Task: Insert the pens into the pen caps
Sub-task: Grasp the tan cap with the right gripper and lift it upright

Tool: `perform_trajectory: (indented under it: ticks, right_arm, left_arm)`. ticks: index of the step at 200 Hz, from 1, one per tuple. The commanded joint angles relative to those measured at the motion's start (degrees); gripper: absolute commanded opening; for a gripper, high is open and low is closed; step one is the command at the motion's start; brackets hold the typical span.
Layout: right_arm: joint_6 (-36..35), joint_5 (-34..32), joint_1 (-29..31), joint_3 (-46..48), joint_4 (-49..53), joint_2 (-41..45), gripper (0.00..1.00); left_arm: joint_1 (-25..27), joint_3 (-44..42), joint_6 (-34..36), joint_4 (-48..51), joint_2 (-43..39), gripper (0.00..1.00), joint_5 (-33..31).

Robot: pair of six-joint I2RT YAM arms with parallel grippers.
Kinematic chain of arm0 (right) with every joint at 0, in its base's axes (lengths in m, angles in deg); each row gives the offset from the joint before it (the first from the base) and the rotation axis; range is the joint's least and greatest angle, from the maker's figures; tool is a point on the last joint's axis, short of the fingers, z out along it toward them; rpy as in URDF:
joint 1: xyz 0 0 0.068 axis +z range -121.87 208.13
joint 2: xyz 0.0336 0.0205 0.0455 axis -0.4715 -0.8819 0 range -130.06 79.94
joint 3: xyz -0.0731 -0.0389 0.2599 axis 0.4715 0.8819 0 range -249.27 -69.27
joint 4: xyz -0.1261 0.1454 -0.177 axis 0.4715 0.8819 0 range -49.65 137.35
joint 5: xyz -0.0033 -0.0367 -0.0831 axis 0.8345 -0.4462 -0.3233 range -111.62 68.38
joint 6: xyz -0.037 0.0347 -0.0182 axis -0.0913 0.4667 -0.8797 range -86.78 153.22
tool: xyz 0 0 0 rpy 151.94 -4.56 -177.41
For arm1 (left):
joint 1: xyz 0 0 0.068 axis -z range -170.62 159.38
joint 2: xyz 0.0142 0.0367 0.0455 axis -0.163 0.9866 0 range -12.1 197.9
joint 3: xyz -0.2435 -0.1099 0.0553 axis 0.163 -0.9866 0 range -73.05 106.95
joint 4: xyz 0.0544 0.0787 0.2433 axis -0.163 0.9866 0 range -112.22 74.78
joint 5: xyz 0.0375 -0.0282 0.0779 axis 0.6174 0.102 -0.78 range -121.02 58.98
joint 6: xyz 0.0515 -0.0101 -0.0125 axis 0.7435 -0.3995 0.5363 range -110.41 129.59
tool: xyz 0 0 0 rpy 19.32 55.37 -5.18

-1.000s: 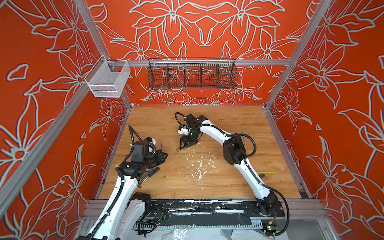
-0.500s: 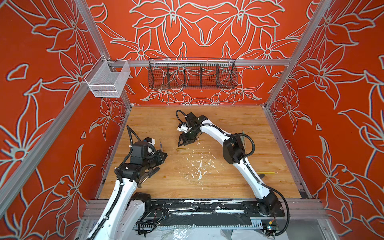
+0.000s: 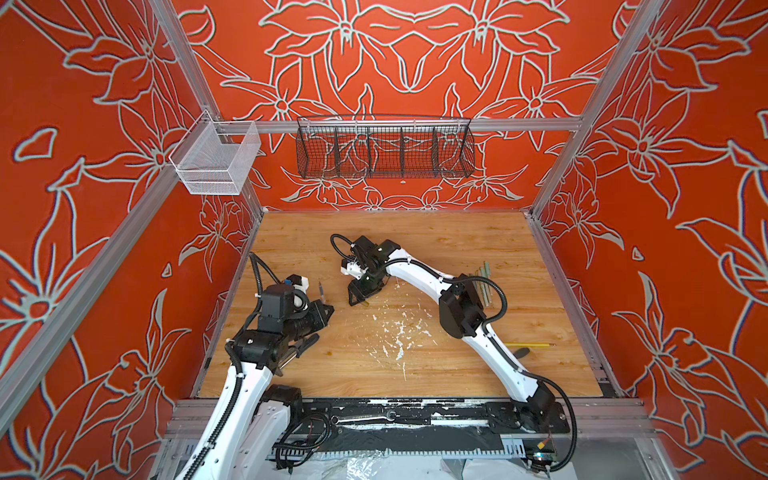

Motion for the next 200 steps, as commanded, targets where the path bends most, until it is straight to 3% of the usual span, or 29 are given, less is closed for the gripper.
perform_trajectory:
  ticks: [1,38,96,160,188,200]
  right_arm:
    - [-0.1,-9.9,0.4,2.7,8.7,-4.0,0.50]
    - [0.4,-16.1,1.6,-4.2,13.3,-7.2,0.42]
    - [0.6,-22.9,3.7,-4.0,13.7,-8.4,0.30]
    - [2.1,-21.2,3.5,-11.5,15.4,-9.3,0.15]
    - [7.0,-14.9,-0.5,-5.9,12.2,-3.4,0.13]
    - [7.6,-14.0,-2.4,-0.8,9.4,0.7,0.13]
  left_arm:
    - [-0.4,1.4,-0.1,0.9,-1.9,0.00,-0.6]
    - [-0.5,0.6,-0.8,0.4,-3.9,0.00,-1.3]
    - [-0.6,0.3,-0.9,0.6,-6.2,0.00,-2.1]
    - [-0.5,-0.2,-0.9,-0.6,-5.2,0.00,0.9]
    - [-0.1,-1.2,-0.6,-4.8,0.2,0.00,9.7]
    - [1.4,-0.8,-0.2,-5.4,3.6,0.00,10.7]
